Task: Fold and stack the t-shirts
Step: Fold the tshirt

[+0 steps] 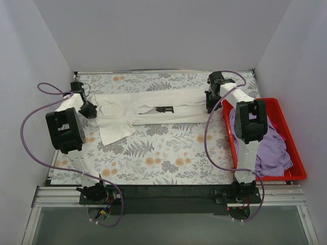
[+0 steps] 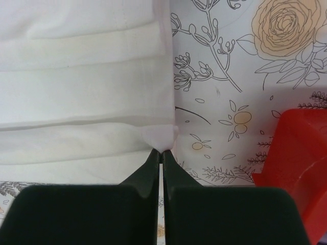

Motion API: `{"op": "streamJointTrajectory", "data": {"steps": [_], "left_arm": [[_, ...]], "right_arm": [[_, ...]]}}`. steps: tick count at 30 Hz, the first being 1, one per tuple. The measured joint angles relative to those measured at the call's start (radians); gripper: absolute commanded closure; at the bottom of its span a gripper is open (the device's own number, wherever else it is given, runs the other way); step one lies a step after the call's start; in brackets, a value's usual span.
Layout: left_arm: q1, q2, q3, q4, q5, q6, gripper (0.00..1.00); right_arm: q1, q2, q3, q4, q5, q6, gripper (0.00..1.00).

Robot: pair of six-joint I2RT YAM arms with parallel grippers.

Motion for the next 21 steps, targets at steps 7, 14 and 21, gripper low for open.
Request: {"op": "streamJointTrajectory", "data": {"steps": [7,14,21], "left_arm": [[0.000,0.002,0.000,0.027,0.018,0.001,0.74],[0.001,-0.044,-0.043,0.073,0.030,-0.002,0.34],[-0.004,-0.318,-0.257,0.085,0.012,0.004,0.31]], "right_arm": [[0.000,0.019,0.000,0.019,0.003,0.012,0.77],[-0.005,0.011,-0.001,0.023,-0.002,0.016,0.50],[0.007,-0.150,-0.099,0.030,-0.029,0.007,0.41]]}}
